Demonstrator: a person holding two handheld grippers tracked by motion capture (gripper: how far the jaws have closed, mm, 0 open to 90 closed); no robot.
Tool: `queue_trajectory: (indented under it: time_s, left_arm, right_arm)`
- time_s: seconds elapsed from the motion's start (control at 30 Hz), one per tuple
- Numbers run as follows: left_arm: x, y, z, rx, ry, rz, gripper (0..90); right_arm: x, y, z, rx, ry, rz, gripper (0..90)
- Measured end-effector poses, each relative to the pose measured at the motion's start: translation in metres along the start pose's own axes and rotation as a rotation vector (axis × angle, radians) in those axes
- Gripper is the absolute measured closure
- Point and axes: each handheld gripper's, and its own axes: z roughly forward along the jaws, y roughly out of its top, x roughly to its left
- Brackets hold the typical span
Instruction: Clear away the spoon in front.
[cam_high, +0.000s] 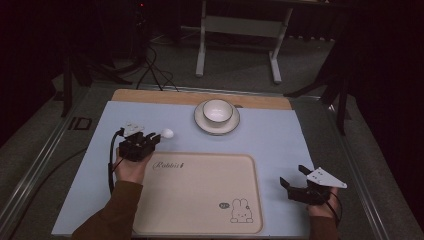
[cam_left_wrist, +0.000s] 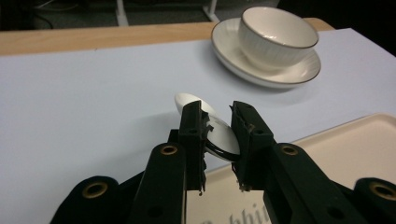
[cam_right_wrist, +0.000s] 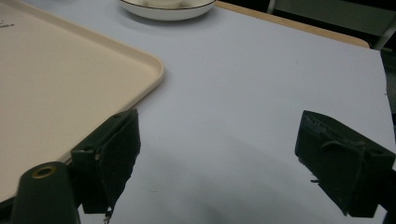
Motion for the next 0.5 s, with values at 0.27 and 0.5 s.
queue_trajectory:
  time_s: [0.27,0.5]
  left_arm:
    - [0.004,-0.017,-0.008,0.007,0.017,-0.017,75.4]
    - [0.005,-0.027,-0.016,-0.001,0.03,-0.029,75.4]
  right_arm:
    - [0.0,0.0,0.0,0.001,-0.002,0.0,13.9]
    - [0.0,0.0,0.0,0.001,-0.003,0.0,14.0]
